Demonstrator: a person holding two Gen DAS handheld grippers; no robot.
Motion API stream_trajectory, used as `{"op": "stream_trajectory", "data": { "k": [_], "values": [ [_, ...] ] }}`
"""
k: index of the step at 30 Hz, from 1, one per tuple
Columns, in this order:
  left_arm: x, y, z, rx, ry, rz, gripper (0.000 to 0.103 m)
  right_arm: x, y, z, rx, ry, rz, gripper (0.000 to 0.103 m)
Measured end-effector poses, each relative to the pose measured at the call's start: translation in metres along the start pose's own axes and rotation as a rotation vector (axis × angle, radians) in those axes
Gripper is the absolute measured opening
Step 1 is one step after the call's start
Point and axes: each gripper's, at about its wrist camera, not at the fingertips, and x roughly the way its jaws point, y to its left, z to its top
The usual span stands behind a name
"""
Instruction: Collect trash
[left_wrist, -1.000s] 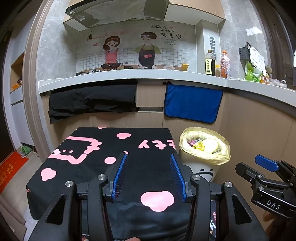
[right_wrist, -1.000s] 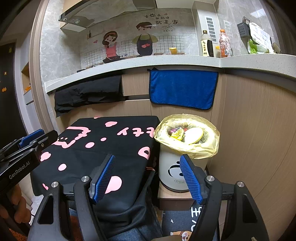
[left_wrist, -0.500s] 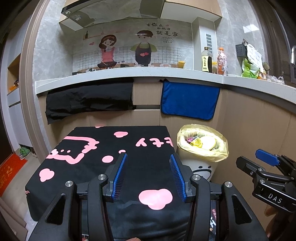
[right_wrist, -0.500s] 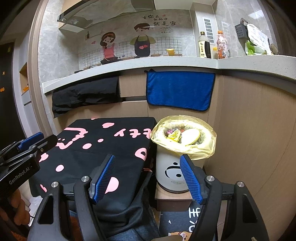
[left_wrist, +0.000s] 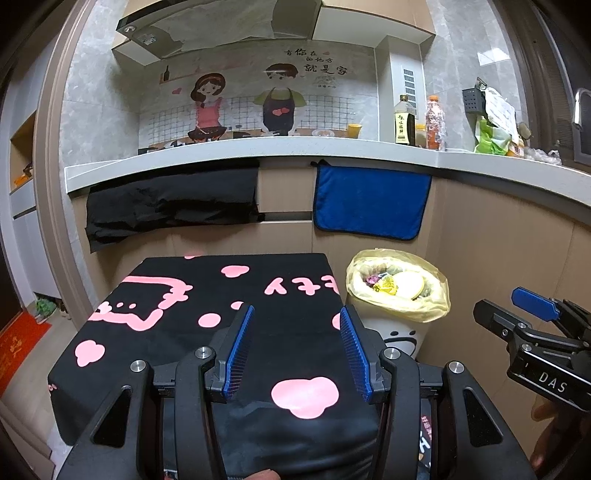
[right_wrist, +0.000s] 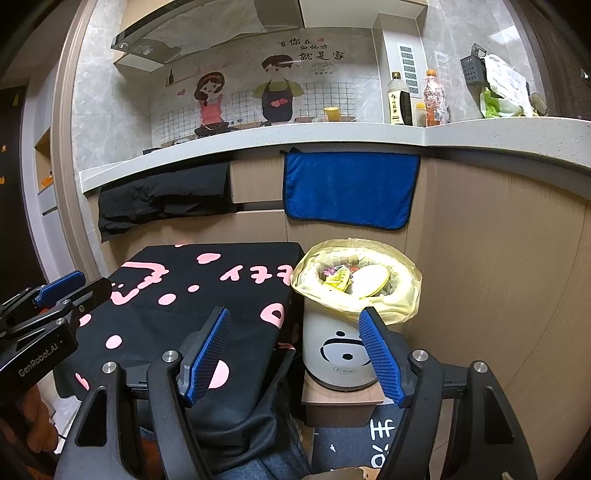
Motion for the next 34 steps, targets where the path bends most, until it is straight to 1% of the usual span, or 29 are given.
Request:
{"op": "stream_trajectory", "data": {
  "k": [13, 34],
  "values": [
    [-0.002, -0.0024, -0.0017, 0.02, -0.001, -0.028, 0.049, -0.0005, 0.0001, -0.0007, 0.0, -0.001, 0.0, 0.07],
    [0.0014, -0.0012, -0.0069, 0.016, 0.009, -0.032, 0.049, -0.0002, -0.0028, -0.0009, 0.001, 0.002, 0.002, 0.07]
  ]
}}
